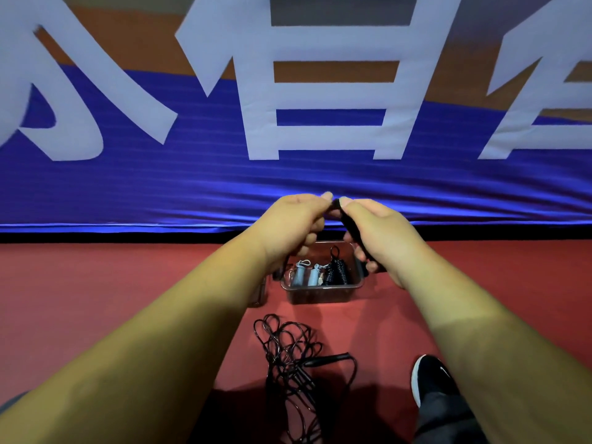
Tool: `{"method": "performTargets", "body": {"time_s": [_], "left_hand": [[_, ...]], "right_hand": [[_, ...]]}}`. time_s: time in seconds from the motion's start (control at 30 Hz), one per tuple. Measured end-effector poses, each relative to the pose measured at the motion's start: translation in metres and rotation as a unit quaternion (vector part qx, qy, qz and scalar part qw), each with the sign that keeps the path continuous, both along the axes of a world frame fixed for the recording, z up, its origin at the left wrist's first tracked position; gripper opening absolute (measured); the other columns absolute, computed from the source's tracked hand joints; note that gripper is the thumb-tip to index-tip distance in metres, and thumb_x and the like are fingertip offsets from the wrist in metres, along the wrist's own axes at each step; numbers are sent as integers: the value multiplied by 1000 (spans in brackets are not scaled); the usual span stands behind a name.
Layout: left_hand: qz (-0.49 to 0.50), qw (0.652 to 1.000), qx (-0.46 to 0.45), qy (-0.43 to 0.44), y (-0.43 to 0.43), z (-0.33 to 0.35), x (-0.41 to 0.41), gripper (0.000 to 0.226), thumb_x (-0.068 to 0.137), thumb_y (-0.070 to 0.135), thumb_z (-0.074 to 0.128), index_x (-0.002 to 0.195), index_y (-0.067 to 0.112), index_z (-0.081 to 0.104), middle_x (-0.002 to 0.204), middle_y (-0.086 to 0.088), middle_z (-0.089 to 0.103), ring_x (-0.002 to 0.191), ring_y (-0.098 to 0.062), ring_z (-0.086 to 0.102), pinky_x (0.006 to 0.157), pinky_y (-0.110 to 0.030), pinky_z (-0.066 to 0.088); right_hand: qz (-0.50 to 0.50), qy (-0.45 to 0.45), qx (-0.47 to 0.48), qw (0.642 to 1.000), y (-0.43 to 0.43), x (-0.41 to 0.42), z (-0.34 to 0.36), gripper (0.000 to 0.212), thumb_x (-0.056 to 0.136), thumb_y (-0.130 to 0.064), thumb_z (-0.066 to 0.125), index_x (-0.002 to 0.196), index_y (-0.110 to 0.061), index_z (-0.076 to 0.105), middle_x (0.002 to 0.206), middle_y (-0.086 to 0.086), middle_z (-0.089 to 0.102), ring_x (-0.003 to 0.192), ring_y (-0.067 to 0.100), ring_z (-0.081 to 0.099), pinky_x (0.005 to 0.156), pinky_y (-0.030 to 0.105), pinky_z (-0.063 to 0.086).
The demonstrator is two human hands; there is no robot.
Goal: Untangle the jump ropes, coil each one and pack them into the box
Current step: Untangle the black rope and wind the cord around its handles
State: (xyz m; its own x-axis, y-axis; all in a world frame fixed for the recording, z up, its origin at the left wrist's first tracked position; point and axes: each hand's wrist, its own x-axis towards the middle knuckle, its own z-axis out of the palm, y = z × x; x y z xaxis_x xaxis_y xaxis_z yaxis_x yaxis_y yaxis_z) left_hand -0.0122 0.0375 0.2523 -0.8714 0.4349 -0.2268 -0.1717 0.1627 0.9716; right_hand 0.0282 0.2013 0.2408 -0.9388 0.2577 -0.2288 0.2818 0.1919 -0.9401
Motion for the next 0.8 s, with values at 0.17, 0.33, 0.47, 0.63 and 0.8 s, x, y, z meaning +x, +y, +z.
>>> {"method": "performTargets", "body": {"time_s": [0.17,0.33,0.47,0.63,0.8], "left_hand": [[-19,999,3,29,-3,-3,-2,21,109,22,53,106,5,66,71,2,61,55,-9,43,51,-25,34],[-66,997,30,0,-12,-1,-5,15,107,14,57,92,17,60,89,-4,73,60,-8,50,55,-20,42],[-87,996,27,-20,-23,-4,-11,15,104,14,61,90,17,67,92,-2,75,56,-6,47,53,-21,36],[-108,994,12,-27,-26,-10,-12,17,104,15,61,90,16,70,91,-2,74,54,-4,52,54,-23,36],[-97,994,31,-37,-26,-5,-9,11,104,14,62,98,11,70,95,-7,75,63,-10,64,58,-23,51]], "right_hand": [[-18,-12,-39,999,-4,4,7,43,98,-70,55,103,-32,75,81,1,67,47,17,48,46,23,31],[-14,-23,-78,997,-2,6,11,35,96,-64,63,102,-31,75,84,3,64,46,17,46,48,23,29],[10,-30,-97,995,-3,8,14,35,95,-61,66,99,-27,76,88,5,63,48,17,45,49,24,26],[18,-41,-119,992,-5,6,7,48,100,-64,56,100,-20,74,82,3,64,44,17,45,48,22,26],[23,-32,-130,991,-4,5,7,45,101,-60,58,100,-18,73,77,3,64,44,19,44,48,23,26]]}}
